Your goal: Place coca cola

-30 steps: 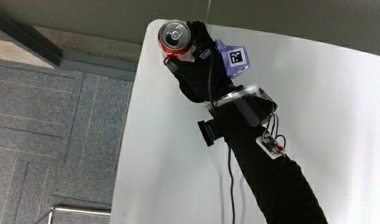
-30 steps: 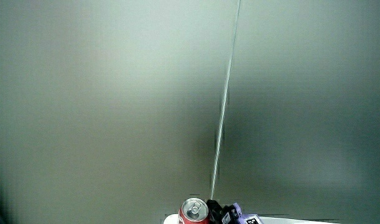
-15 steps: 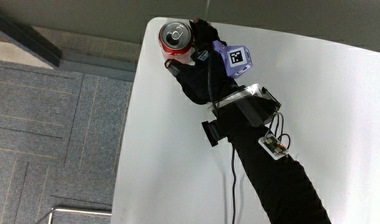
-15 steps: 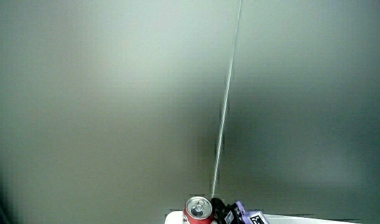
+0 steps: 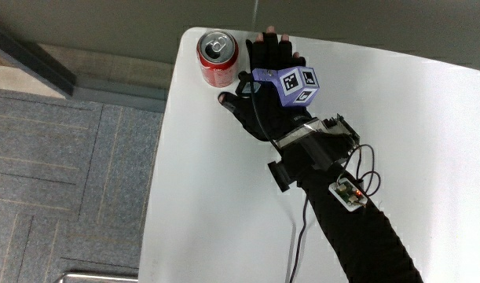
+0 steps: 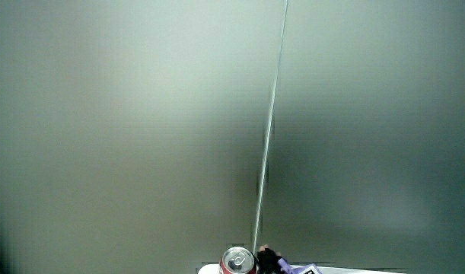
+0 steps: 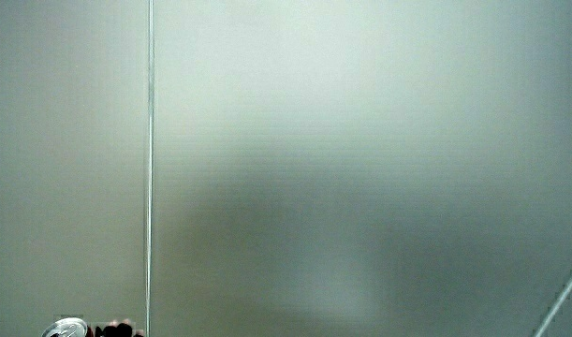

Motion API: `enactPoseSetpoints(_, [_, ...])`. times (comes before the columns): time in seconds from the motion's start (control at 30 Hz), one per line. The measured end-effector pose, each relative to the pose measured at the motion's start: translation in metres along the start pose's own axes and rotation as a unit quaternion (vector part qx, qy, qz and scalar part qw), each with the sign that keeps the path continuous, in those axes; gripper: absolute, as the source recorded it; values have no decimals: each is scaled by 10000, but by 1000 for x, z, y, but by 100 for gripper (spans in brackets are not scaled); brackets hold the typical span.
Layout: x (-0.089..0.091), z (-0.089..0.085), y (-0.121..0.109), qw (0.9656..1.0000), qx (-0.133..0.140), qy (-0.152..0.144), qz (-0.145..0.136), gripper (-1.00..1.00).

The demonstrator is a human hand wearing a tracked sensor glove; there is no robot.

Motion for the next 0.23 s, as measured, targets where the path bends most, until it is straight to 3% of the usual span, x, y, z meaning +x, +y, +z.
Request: enactPoseSetpoints(0.23, [7, 16, -13, 9994, -139, -308, 2, -100])
